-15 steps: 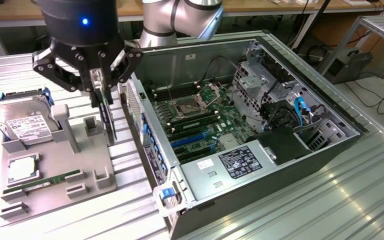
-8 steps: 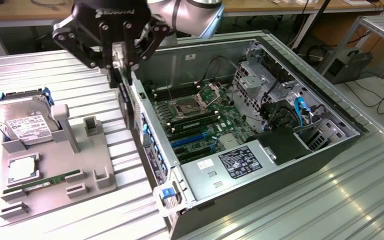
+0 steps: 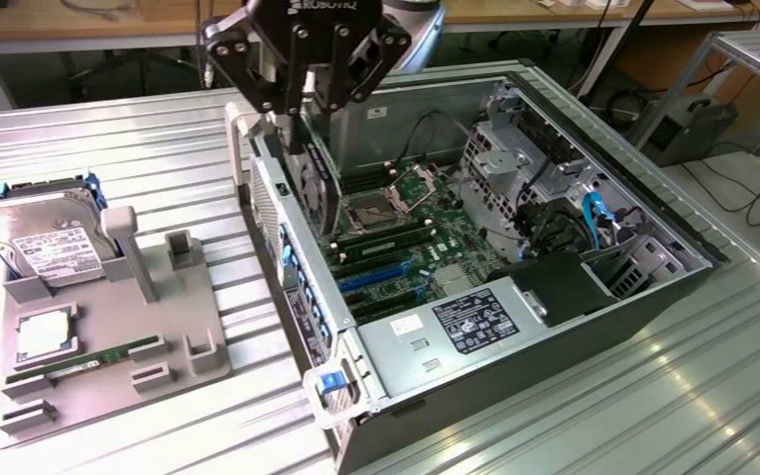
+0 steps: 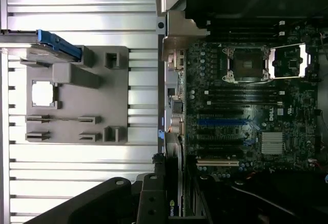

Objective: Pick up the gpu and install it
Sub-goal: 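Pick up the gpu and move the gpu toward the slot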

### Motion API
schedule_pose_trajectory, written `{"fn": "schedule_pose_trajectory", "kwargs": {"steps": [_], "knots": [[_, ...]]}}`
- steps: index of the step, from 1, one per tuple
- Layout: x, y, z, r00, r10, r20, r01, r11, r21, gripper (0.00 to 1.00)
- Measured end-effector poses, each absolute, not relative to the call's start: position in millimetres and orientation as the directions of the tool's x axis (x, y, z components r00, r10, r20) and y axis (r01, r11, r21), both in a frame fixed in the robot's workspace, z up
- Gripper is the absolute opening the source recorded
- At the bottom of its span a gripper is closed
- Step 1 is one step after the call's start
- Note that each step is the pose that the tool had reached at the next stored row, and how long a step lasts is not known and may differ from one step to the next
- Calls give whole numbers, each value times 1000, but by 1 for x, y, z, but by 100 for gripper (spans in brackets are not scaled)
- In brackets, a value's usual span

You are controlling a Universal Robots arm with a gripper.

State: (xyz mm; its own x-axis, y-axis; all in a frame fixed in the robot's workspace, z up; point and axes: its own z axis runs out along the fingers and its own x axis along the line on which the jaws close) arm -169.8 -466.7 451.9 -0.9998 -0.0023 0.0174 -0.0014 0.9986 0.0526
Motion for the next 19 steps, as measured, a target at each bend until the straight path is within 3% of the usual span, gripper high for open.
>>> {"fn": "schedule_pose_trajectory", "kwargs": {"steps": [19], "knots": [[-81, -454, 419, -1000, -2, 20, -1, 999, 40, 26]]}}
